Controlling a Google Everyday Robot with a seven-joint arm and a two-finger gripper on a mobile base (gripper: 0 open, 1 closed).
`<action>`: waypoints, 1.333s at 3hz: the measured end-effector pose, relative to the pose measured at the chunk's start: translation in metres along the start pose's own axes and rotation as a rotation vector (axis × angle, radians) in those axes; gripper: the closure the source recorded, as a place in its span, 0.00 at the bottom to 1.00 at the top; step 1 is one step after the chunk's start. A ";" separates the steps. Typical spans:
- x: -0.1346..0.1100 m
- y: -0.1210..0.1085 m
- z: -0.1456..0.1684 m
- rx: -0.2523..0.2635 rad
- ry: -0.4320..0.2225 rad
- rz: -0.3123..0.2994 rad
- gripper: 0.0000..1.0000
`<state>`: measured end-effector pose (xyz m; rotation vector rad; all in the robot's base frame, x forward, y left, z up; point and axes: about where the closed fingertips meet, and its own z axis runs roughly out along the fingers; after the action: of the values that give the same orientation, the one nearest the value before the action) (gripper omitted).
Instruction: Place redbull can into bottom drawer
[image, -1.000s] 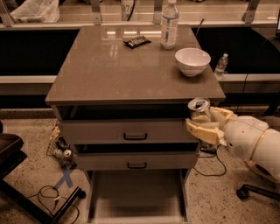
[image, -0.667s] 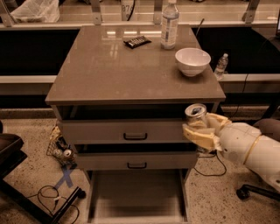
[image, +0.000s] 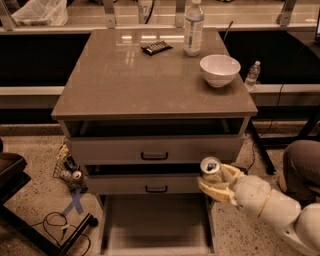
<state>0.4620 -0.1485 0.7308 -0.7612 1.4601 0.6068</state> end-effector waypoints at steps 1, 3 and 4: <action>0.080 0.016 -0.007 -0.062 -0.032 0.021 1.00; 0.193 0.032 -0.008 -0.075 0.020 0.046 1.00; 0.193 0.032 -0.008 -0.075 0.019 0.046 1.00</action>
Offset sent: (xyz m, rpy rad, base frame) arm -0.0265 -0.0151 -0.2143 -0.0182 0.0419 0.0699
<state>0.4399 -0.1512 0.5365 -0.7956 1.4828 0.6942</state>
